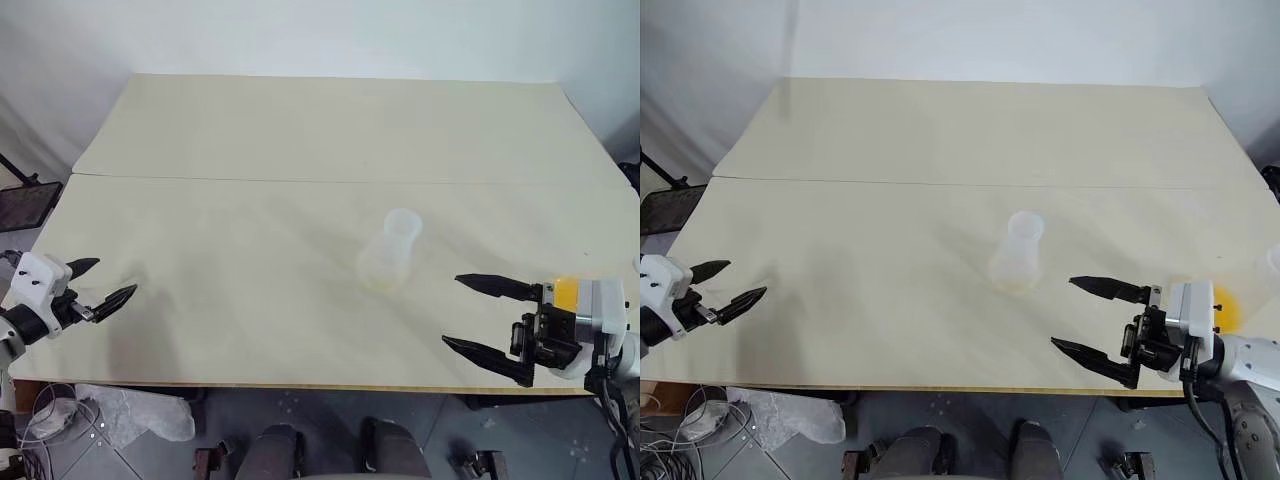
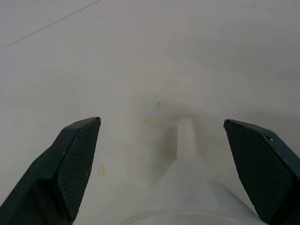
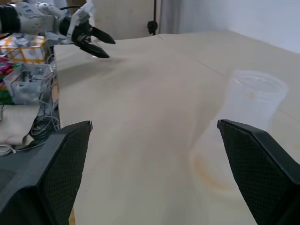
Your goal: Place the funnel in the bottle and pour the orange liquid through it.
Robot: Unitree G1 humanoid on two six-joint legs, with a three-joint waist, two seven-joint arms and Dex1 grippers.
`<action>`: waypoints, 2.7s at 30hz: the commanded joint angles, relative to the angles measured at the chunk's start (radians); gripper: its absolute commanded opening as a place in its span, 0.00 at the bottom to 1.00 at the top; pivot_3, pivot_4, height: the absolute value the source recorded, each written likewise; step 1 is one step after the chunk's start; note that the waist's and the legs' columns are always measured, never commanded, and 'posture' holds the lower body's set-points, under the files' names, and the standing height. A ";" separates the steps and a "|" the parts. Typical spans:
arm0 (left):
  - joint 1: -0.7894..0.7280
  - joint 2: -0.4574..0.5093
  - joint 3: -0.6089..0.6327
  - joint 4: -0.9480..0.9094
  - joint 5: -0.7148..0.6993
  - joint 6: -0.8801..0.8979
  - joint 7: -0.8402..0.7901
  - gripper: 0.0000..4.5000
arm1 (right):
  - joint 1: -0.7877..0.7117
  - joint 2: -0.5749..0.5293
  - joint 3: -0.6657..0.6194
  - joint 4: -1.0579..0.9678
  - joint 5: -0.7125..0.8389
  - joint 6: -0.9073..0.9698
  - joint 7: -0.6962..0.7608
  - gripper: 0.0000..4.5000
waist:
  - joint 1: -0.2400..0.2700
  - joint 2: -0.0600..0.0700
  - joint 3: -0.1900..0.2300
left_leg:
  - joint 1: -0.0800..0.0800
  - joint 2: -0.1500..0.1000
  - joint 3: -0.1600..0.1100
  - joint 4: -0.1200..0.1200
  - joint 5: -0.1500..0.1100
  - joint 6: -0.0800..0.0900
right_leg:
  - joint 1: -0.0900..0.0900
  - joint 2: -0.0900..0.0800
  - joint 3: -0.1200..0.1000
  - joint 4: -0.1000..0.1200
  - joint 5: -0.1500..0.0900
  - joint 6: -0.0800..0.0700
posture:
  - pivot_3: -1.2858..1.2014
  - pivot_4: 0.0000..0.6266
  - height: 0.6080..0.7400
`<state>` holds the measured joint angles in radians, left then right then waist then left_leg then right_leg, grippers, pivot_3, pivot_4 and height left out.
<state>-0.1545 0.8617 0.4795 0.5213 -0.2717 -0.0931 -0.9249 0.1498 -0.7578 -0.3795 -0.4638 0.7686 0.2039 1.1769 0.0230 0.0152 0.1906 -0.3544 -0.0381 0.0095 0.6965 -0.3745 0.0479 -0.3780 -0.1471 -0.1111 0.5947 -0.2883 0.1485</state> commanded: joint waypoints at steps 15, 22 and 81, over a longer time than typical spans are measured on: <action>0.099 0.050 0.163 0.003 -0.082 -0.034 0.014 1.00 | -0.126 0.008 0.090 0.016 0.057 0.080 0.030 1.00 | 0.002 -0.001 0.000 | 0.000 0.001 -0.001 0.000 0.000 0.000 | 0.000 -0.001 0.001 0.000 0.000 0.000 | 0.52 0.24 1.00; 0.024 0.050 0.119 0.091 -0.052 -0.076 0.034 1.00 | -0.147 0.024 0.111 0.006 0.057 0.090 0.016 1.00 | 0.001 -0.001 0.000 | 0.000 0.000 -0.001 0.000 0.000 0.000 | 0.000 -0.001 0.000 0.000 0.000 0.000 | 0.52 0.24 1.00; -0.216 0.072 -0.096 0.399 -0.019 -0.102 -0.139 0.37 | -0.130 0.015 0.070 0.054 -0.017 0.048 -0.006 1.00 | -0.002 -0.003 0.000 | 0.000 -0.001 0.003 0.001 -0.001 0.001 | -0.004 0.000 -0.004 0.007 0.000 0.000 | 0.52 0.24 1.00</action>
<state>-0.3827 0.9237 0.3708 0.9495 -0.2716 -0.2022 -1.0511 0.0185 -0.7325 -0.2832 -0.3851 0.7451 0.2614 1.1720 0.0212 0.0127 0.1904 -0.3548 -0.0387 0.0125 0.6973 -0.3752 0.0489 -0.3824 -0.1476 -0.1148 0.6019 -0.2882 0.1486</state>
